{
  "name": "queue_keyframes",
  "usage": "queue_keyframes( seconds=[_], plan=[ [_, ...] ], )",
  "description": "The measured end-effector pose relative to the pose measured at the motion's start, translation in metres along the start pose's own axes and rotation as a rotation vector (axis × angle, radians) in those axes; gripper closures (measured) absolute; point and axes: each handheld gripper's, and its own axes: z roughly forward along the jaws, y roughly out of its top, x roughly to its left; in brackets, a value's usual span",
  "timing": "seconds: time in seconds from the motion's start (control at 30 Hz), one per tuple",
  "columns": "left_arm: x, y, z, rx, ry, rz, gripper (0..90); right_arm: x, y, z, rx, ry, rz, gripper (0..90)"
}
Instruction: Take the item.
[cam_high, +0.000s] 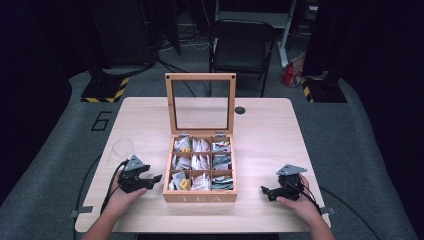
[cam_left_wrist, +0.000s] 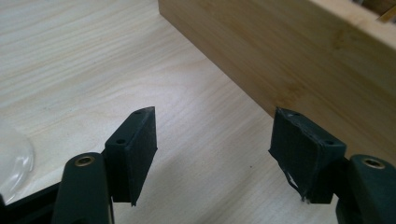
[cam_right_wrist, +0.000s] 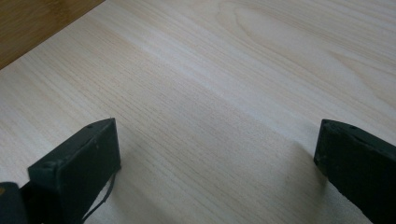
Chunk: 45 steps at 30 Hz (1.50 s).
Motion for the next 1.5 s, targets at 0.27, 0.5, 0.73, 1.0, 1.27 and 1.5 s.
queue_keyframes(
  seconds=[0.27,0.5,0.73,1.0,1.27,1.5],
  plan=[
    [-0.005,0.005,-0.01,-0.027,0.003,-0.017,33.4,0.0,0.0,0.0,-0.002,-0.002,0.0,0.0],
    [-0.008,0.008,-0.015,-0.015,-0.002,0.0,34.8,0.0,0.0,0.0,0.0,-0.001,0.0,0.0],
    [-0.013,0.015,-0.021,-0.031,-0.008,-0.014,34.8,0.0,0.0,0.0,0.0,-0.001,0.001,0.0],
    [-0.02,0.029,-0.027,-0.039,-0.009,0.008,35.5,0.0,0.0,0.0,-0.002,-0.002,0.0,0.0],
    [-0.026,0.042,-0.033,-0.05,-0.02,0.002,36.4,0.0,0.0,0.0,-0.001,-0.001,0.0,0.0],
    [-0.028,0.046,-0.033,-0.053,-0.035,-0.006,38.9,0.0,0.0,0.0,-0.002,-0.002,0.001,0.0]
  ],
)
